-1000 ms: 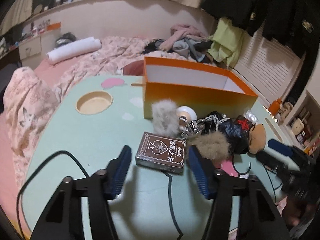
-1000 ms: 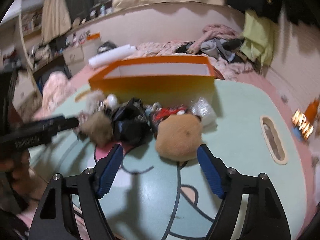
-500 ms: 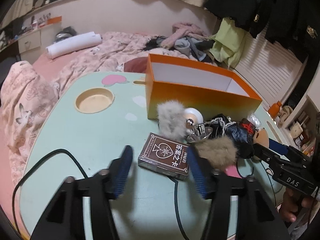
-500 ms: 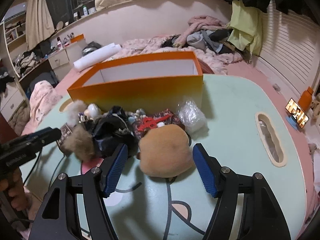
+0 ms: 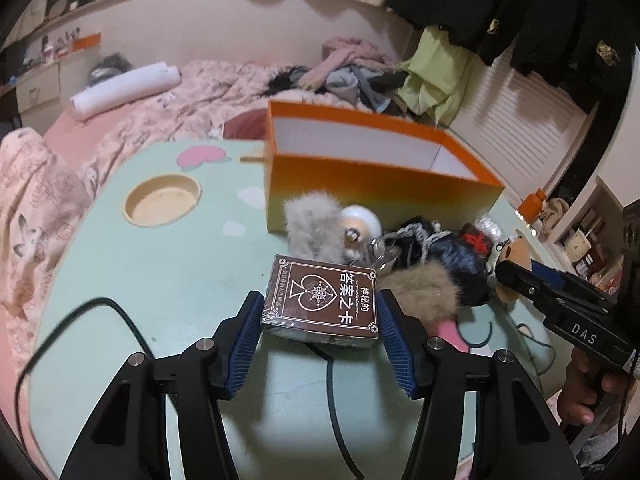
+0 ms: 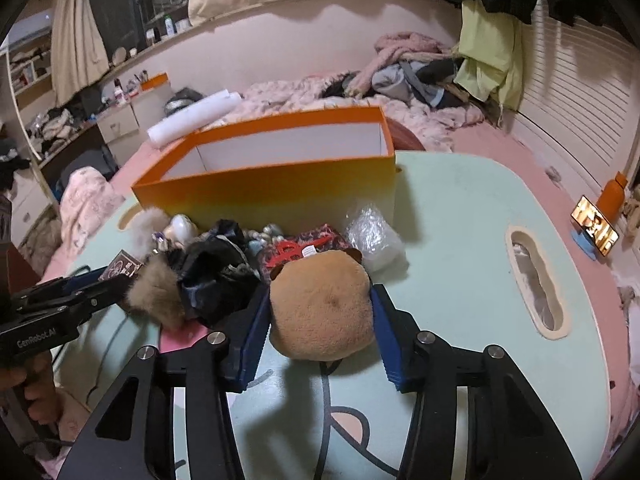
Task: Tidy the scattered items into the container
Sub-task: 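Carry the card box into the orange box and open the left gripper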
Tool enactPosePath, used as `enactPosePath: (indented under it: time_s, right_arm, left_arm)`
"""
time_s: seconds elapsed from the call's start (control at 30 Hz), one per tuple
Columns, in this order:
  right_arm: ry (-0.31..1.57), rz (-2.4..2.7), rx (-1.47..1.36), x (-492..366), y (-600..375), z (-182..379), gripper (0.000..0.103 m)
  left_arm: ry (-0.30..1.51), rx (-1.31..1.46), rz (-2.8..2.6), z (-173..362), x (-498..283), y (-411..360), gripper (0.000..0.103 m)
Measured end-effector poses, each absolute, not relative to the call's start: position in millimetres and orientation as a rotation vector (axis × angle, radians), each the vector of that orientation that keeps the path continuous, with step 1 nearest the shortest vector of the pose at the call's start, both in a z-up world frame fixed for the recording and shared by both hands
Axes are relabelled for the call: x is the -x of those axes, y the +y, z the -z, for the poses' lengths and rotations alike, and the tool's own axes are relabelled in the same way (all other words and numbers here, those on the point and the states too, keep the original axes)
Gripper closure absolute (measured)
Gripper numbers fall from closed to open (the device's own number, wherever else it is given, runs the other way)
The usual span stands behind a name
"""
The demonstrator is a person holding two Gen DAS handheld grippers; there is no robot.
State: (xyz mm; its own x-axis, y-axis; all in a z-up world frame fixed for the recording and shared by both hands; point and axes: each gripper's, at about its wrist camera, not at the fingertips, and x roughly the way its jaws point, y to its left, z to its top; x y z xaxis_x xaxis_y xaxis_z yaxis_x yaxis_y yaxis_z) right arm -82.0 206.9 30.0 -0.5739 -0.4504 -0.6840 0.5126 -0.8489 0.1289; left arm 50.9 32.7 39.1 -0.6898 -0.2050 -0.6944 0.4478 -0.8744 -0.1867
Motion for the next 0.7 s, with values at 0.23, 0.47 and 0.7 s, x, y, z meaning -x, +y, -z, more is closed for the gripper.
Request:
enactPosePath:
  time_s: [0.23,0.47,0.7]
  right_arm:
    - [0.066,2.398,-0.916,77.3,211.0,-52.3,0.053]
    - [0.083,2.399,-0.847,93.8,191.1,-77.3,0.053]
    - [0.094,2.371,-0.862,136.4,162.9,-86.8,0.053]
  left_arm:
    - [0.448,-0.847,2.662,-89.4,-55.6,39.6,0.047]
    - [0.372,-0.792,2.713,-122.5,-10.0,36.3,0.047]
    - [0.419,-0.863,2.676,-112.3,54.0,5.0,0.047]
